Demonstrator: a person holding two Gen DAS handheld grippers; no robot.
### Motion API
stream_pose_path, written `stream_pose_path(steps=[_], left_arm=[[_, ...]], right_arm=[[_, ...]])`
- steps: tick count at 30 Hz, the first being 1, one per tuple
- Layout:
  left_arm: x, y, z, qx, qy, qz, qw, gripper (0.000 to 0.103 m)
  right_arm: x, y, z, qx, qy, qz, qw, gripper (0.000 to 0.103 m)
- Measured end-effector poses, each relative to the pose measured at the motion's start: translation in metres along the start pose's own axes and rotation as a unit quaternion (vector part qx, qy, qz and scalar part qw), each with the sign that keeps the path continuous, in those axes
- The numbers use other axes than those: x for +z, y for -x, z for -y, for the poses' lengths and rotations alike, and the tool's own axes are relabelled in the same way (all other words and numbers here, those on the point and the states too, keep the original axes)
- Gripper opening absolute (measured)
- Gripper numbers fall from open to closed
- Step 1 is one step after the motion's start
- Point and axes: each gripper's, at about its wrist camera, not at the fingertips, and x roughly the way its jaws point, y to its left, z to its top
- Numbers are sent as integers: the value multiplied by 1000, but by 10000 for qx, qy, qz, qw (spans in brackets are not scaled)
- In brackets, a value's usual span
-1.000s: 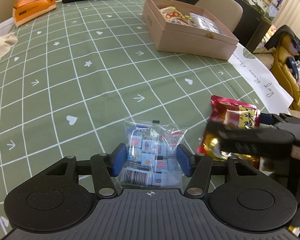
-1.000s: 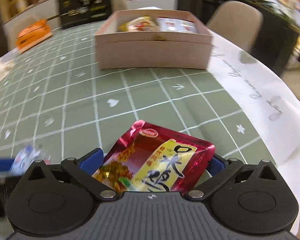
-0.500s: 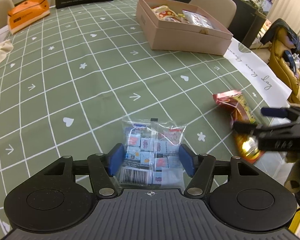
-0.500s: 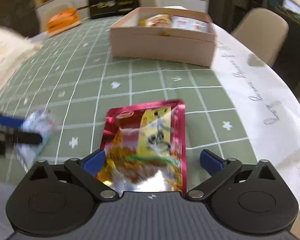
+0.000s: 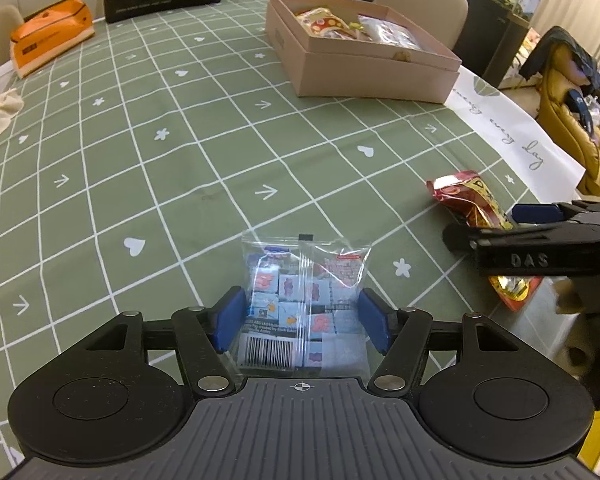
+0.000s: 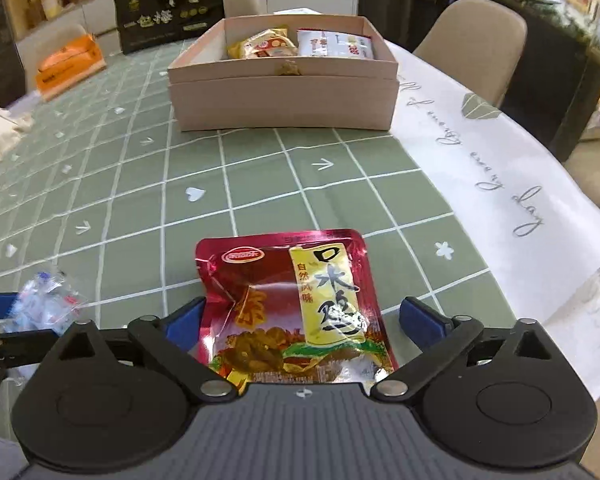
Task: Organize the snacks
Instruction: 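Carry the red-gold snack bag with right while left holds the candy bag, then drop the red-gold bag into the pink box with right while left drops the candy bag in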
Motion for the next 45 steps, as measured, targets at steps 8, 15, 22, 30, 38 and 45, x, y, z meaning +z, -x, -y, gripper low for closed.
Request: stream_pose_path(steps=[8, 15, 22, 30, 38, 45], left_arm=[[2, -2, 4, 78, -78, -82, 9999, 70], [0, -3, 8, 122, -223, -51, 9997, 71], [-2, -4, 12, 142, -336, -10, 9993, 77], [-4, -2, 8, 39, -253, 9, 9997, 77], [-5, -2, 8, 42, -258, 32, 9997, 77], [-7, 0, 7, 29, -260, 40, 9996, 77]], right_arm=[[8, 49, -3, 408, 441, 310, 9977, 16], [14, 55, 10, 677, 409, 396, 9961, 15], [-7, 49, 24, 304, 634, 928, 9932, 79], [5, 6, 60, 929, -368, 299, 9945, 87], [-8, -7, 26, 338, 511, 358, 9975, 103], [8, -11, 59, 671, 479, 311, 9961, 103]])
